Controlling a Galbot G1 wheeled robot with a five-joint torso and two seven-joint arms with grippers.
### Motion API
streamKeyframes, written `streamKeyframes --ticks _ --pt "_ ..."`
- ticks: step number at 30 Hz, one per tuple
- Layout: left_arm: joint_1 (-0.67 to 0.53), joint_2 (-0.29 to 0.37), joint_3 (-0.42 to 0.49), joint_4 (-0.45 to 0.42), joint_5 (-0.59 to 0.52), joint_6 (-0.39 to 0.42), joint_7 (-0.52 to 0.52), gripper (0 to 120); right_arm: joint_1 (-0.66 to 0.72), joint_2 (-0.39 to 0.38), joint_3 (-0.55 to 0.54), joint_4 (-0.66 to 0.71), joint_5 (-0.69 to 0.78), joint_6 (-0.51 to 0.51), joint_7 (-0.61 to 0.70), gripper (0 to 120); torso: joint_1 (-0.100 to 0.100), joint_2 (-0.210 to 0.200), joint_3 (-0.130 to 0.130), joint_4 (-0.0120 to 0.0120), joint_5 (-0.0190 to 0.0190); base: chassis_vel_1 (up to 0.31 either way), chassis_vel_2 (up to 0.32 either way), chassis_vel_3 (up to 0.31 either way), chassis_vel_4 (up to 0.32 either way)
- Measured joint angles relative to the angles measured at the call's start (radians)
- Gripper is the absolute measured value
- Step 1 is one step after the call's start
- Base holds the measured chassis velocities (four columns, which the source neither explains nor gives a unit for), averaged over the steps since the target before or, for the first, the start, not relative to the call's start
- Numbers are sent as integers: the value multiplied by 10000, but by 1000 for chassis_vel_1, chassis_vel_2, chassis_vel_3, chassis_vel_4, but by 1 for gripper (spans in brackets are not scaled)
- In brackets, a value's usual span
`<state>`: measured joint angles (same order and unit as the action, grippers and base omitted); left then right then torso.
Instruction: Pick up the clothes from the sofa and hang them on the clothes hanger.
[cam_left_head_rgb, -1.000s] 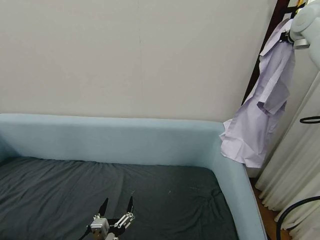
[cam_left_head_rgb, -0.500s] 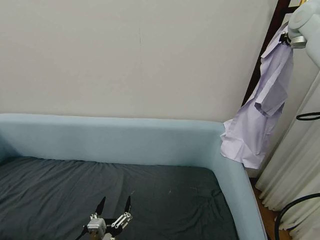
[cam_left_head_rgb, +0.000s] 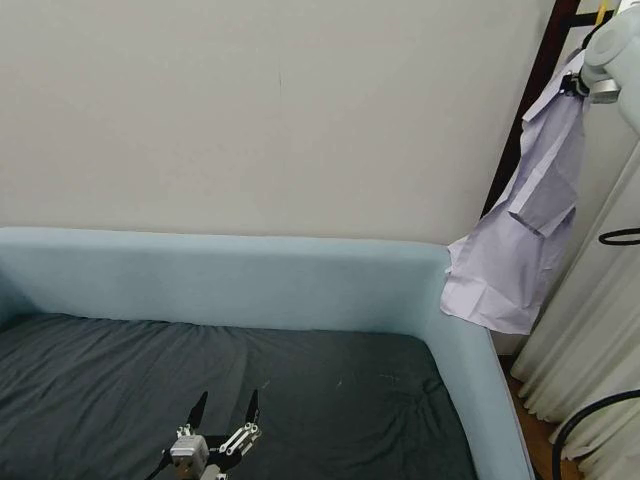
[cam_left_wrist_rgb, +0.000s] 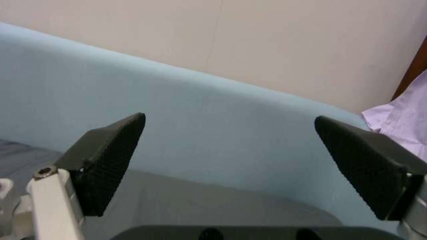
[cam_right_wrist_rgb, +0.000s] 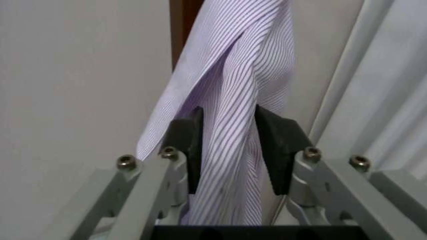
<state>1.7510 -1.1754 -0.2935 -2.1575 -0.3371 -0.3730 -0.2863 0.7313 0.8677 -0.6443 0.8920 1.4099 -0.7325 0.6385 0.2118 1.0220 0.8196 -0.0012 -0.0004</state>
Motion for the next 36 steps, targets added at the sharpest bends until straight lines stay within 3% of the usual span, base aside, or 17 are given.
streamKeyframes --ticks 5,10,11,14,16,20,21,24,25,27,29,30,34,35,36 --pt "20 -39 -20 29 8 -18 4 100 -346 -586 308 1451 -364 9 -191 55 0 0 0 2 -1 0 0 0 0" --pt "19 -40 -69 29 15 -31 6 100 -601 -960 648 2375 -451 180 -259 67 0 0 0 2 -4 0 0 0 0" --pt "10 -45 -106 25 28 -43 7 100 -896 -1249 872 3114 -500 733 -320 73 0 0 -1 -1 -5 0 0 0 0" --pt "-49 -115 -252 0 152 -61 9 100 -2500 -2163 1983 5174 -1110 3038 -1158 87 0 0 0 0 1 0 0 0 0" --pt "-89 -130 -271 -8 167 -60 12 100 -3034 -2349 2352 5750 -1110 3381 -1348 91 0 0 -1 -4 2 0 0 0 0" --pt "-144 -131 -334 -16 167 -25 10 100 -5910 -3081 4169 8322 -1063 4161 -1754 100 0 0 -1 4 -5 0 0 0 0" --pt "-144 -131 -334 -16 167 -25 10 100 -5910 -3081 4169 8322 -1063 4161 -1754 100 0 0 -1 4 -5 0 0 0 0" --pt "-82 -100 -399 3 198 -94 93 100 -8713 -3698 5014 10054 -1737 4783 -2074 100 0 -2 0 1 2 0 0 0 0" --pt "-82 -100 -399 3 198 -94 93 100 -8713 -3698 5014 10054 -1737 4783 -2074 100 0 -2 0 1 2 0 0 0 0" --pt "-81 -182 -421 61 283 -132 151 100 -10817 -3653 6083 10614 -2667 5083 -2268 100 -1 0 -2 -4 -9 0 0 0 0" --pt "-102 -306 -399 124 353 -133 166 100 -12609 -3231 6901 10879 -3302 5273 -2285 100 -1 -2 1 0 4 0 0 0 0" --pt "-102 -306 -399 124 353 -133 166 100 -12609 -3231 6901 10879 -3302 5273 -2285 100 -1 -2 1 0 4 0 0 0 0" --pt "-113 -536 -383 209 487 -133 208 100 -15867 -2137 8740 11586 -5446 5652 -2509 100 -1 -2 0 9 -9 0 0 0 0" --pt "-120 -588 -374 259 516 -134 219 100 -17130 -1577 9527 11851 -6284 5675 -2627 100 -1 -2 1 -1 8 0 0 0 0" --pt "-120 -588 -374 259 516 -134 219 100 -17130 -1577 9527 11851 -6284 5675 -2627 100 -1 -2 1 -1 8 0 0 0 0"
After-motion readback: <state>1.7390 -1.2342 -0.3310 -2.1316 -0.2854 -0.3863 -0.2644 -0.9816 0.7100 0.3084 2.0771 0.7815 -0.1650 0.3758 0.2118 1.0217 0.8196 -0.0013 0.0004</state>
